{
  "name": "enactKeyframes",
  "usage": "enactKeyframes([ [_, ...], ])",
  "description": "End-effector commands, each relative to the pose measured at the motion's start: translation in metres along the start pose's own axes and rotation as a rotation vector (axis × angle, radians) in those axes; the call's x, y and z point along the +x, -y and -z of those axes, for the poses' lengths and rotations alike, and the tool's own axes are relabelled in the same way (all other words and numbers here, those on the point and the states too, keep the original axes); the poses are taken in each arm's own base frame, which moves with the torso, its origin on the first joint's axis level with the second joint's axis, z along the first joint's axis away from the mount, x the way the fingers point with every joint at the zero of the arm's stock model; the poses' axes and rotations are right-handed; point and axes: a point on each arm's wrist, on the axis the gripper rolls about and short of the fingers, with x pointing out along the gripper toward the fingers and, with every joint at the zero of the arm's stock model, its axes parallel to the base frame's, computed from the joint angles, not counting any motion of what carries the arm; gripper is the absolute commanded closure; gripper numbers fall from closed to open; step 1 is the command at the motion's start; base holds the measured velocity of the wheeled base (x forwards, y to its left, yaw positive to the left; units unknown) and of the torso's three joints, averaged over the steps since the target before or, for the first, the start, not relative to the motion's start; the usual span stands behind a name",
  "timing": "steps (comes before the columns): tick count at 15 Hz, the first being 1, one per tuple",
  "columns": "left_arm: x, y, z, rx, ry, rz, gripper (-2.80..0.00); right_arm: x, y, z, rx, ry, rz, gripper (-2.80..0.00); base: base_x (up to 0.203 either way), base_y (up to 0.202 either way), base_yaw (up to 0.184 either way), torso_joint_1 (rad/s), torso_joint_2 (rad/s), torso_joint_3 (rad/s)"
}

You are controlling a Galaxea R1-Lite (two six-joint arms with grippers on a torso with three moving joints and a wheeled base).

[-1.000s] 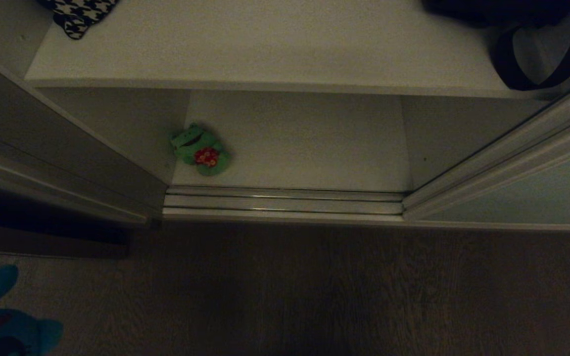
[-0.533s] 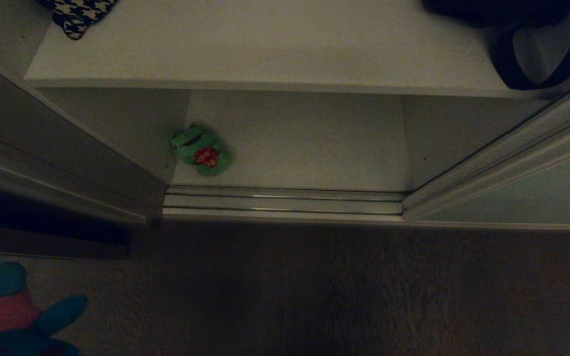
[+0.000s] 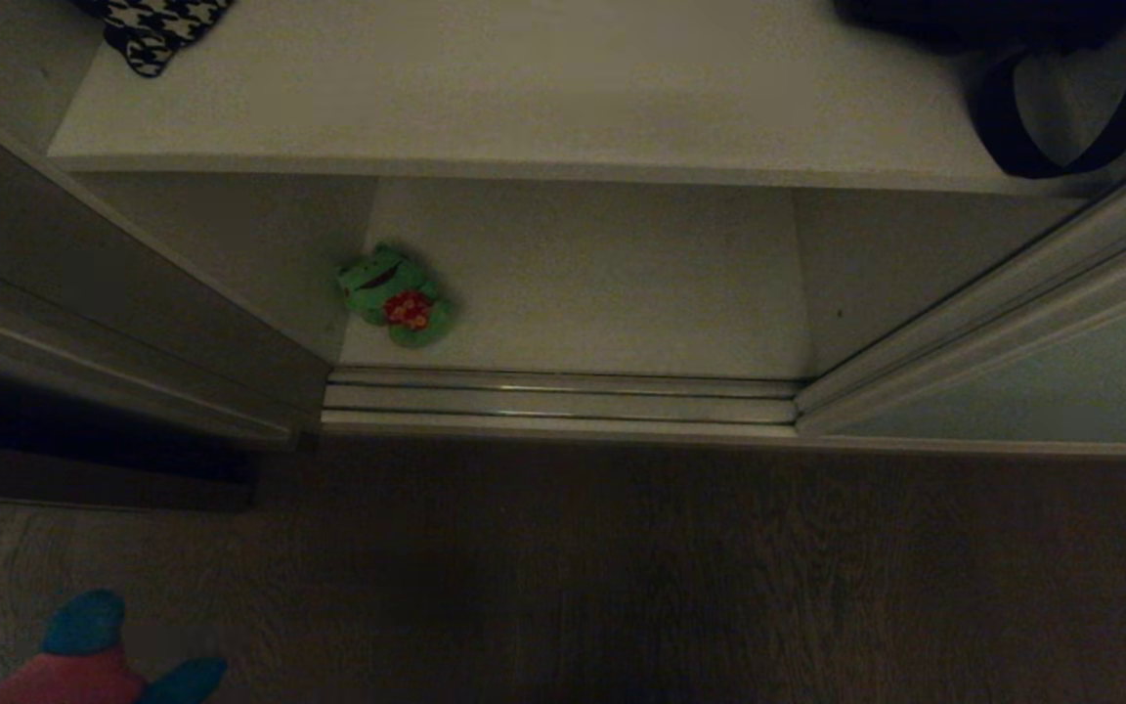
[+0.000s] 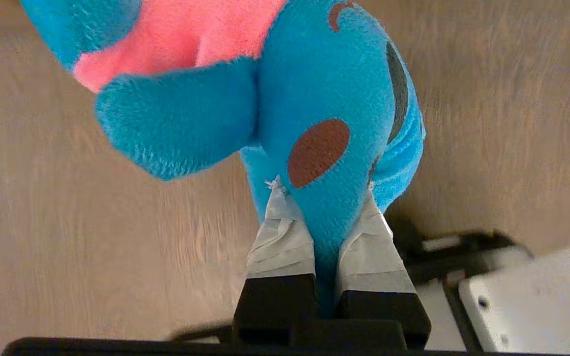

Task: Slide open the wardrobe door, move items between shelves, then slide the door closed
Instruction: Place the blue doll on the lower shelf

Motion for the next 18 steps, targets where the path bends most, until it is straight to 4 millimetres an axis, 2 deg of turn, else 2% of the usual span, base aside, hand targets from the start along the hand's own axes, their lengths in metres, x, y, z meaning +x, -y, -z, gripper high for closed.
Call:
enactKeyframes([
  [1,0.003,-0.001,-0.005,-0.015,-0.047,0.001,0.00,0.000,0.000,0.000,-0.001,0.000,-0.001,0.00,0.000,0.000,0.000,0.000,0.00,0.000],
  [3,0.016,-0.004,-0.022,-0.053,-0.171,0.000,0.00,0.000,0.000,0.000,0.000,0.000,-0.001,0.00,0.000,0.000,0.000,0.000,0.00,0.000],
  [6,0.049,-0.014,-0.045,-0.084,-0.385,0.020,0.00,0.000,0.000,0.000,-0.001,0.000,-0.001,0.00,0.000,0.000,0.000,0.000,0.00,0.000],
  [9,0.099,-0.025,-0.072,-0.094,-0.527,0.051,0.00,0.000,0.000,0.000,-0.001,0.000,-0.001,0.00,0.000,0.000,0.000,0.000,0.00,0.000],
  [11,0.140,-0.034,-0.090,-0.079,-0.565,0.069,0.00,0.000,0.000,0.000,-0.001,0.000,-0.001,0.00,0.000,0.000,0.000,0.000,0.00,0.000],
  [13,0.173,-0.040,-0.098,-0.014,-0.588,0.101,0.00,0.000,0.000,0.000,-0.001,0.000,-0.001,0.00,0.000,0.000,0.000,0.000,0.00,0.000],
  [15,0.195,-0.042,-0.108,0.055,-0.560,0.163,0.00,0.000,0.000,0.000,-0.001,0.000,-0.001,0.00,0.000,0.000,0.000,0.000,0.00,0.000],
  [18,0.226,-0.033,-0.114,0.096,-0.517,0.273,0.00,0.000,0.000,0.000,-0.001,0.000,-0.001,0.00,0.000,0.000,0.000,0.000,0.00,0.000],
])
